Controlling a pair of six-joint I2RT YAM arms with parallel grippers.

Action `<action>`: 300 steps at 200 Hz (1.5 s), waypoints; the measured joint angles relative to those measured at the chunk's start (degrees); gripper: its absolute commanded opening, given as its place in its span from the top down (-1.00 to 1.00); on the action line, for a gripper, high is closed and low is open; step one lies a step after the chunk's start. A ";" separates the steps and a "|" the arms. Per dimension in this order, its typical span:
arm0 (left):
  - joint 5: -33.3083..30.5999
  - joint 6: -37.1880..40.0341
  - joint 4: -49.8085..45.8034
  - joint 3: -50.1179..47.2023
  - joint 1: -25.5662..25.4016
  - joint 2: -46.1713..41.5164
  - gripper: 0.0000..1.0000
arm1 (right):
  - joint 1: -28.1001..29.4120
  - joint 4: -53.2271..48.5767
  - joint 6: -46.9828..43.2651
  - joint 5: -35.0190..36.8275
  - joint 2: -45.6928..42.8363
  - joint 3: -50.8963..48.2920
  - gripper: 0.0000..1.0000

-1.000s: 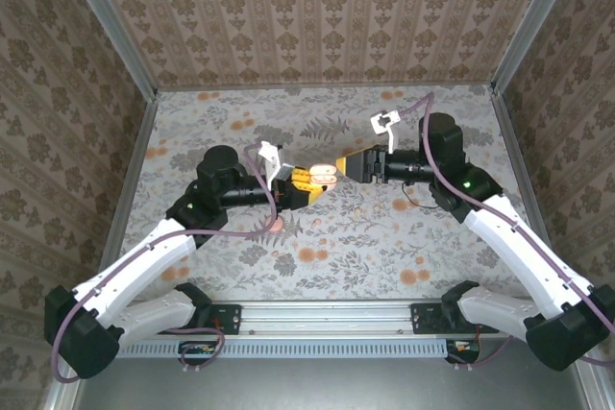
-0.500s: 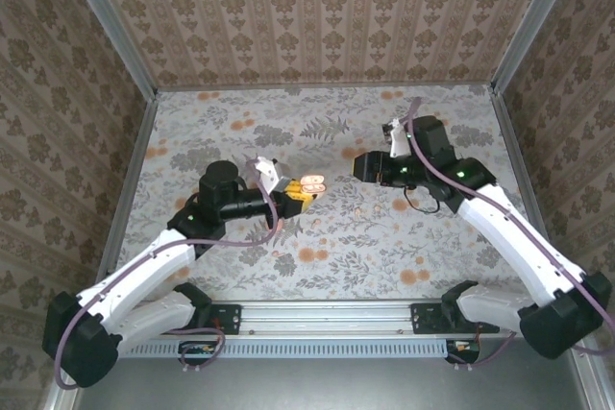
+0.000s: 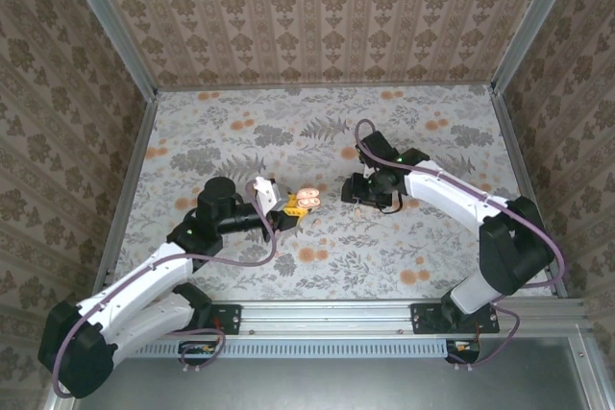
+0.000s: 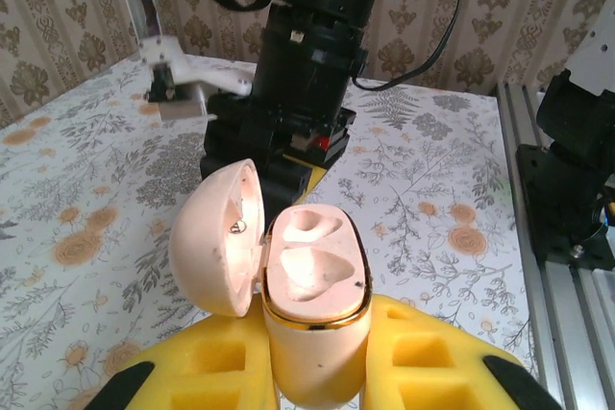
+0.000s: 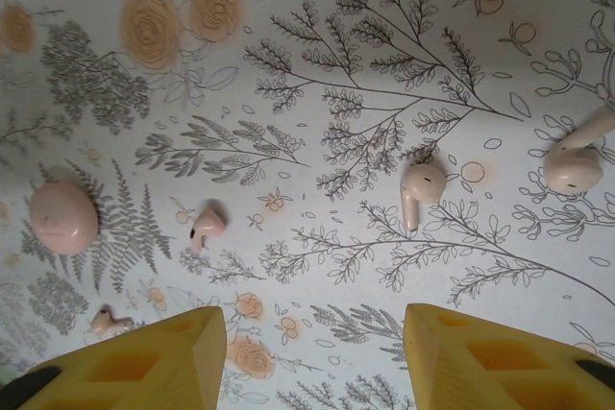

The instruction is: Insert the wireless bluetooth earbuds into the charging case

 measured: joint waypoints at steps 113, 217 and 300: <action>-0.92 7.69 0.59 -0.57 0.00 0.55 1.00 | 0.42 0.20 1.33 3.26 9.16 0.42 0.07; -0.96 8.70 2.56 -2.43 -0.07 0.42 1.00 | 0.42 0.24 1.44 4.76 13.66 1.57 0.14; -6.86 13.29 3.02 -3.17 -4.24 -0.74 1.00 | 0.42 0.68 1.25 5.14 14.51 1.60 0.27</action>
